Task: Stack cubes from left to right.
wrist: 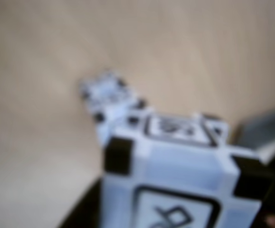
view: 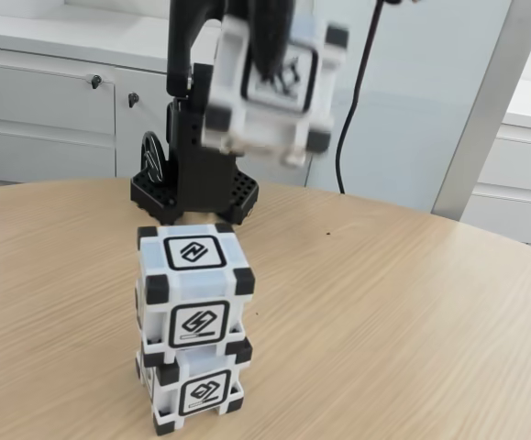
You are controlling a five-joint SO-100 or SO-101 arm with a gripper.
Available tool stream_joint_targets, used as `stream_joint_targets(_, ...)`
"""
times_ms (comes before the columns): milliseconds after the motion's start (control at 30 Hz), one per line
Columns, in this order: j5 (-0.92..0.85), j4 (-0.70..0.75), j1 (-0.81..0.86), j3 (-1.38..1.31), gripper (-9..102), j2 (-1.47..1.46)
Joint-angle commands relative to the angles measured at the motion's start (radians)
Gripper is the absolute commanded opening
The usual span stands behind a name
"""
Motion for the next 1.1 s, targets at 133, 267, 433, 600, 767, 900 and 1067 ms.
stream_joint_targets(133,-0.015,0.006,0.014,-0.052,17,-0.075)
stream_joint_targets(267,-0.02,0.006,0.014,-0.051,17,-0.087)
stream_joint_targets(433,-0.043,0.006,0.098,-0.049,17,-0.094)
stream_joint_targets(600,-0.054,0.005,0.178,-0.048,17,-0.103)
stream_joint_targets(767,-0.063,0.005,0.178,-0.049,17,-0.178)
stream_joint_targets(900,-0.097,0.005,0.178,-0.049,16,-0.202)
stream_joint_targets(1067,-0.14,0.005,0.176,-0.049,16,-0.202)
